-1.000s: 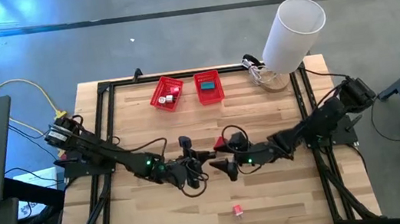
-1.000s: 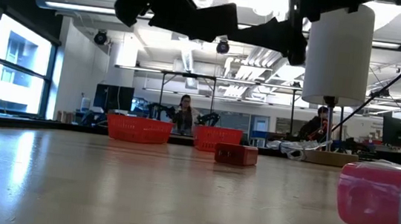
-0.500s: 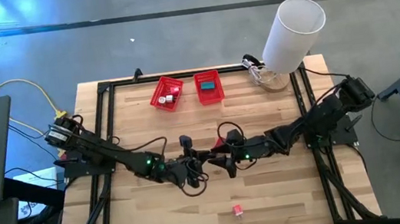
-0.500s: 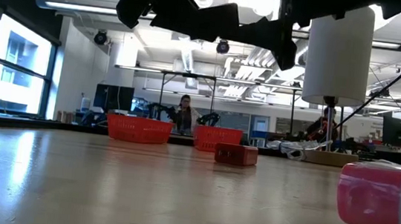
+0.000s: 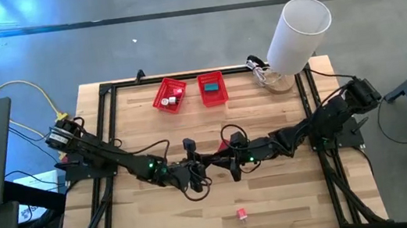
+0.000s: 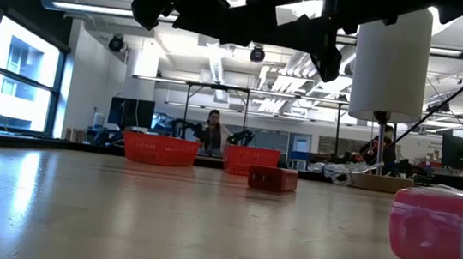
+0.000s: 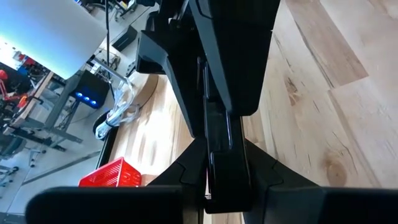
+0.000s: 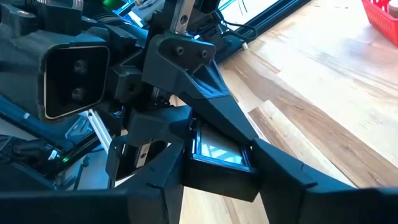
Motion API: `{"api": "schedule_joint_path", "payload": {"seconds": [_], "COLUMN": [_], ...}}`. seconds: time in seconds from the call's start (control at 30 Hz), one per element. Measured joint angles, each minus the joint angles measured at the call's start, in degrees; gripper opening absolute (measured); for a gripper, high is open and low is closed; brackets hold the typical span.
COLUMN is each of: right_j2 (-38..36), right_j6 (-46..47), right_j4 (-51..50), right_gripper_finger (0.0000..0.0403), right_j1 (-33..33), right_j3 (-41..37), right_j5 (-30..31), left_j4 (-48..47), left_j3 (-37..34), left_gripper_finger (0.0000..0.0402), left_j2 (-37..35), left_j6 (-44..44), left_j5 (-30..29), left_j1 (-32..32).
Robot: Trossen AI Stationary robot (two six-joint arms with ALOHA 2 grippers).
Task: Pick & Place Office items
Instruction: Put the black digital clock into the right red bin
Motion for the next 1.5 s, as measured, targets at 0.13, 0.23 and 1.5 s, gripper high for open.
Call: {"api": "schedule_joint_path", "payload": {"seconds": [0.13, 0.23, 1.5], "right_j2": [0.00, 0.00, -7.61], "right_j6": [0.06, 0.04, -3.24], "right_j4": [-0.15, -0.35, -25.54], "right_gripper_finger": [0.0164, 0.0151, 0.0150], "right_j1": [0.00, 0.02, -11.14], "right_j3": [0.00, 0.00, 1.75], "right_j5": [-0.08, -0.18, 10.91], "left_j4": [0.02, 0.01, -22.06], "left_j3": [0.00, 0.00, -0.04], "left_gripper_finger": [0.0048, 0.0048, 0.0179], "left_j2": [0.00, 0.00, -17.52], "left_j6": [-0.07, 0.04, -26.65], "left_j5": [0.19, 0.31, 14.38], "left_j1": [0.00, 0.00, 2.92]}}
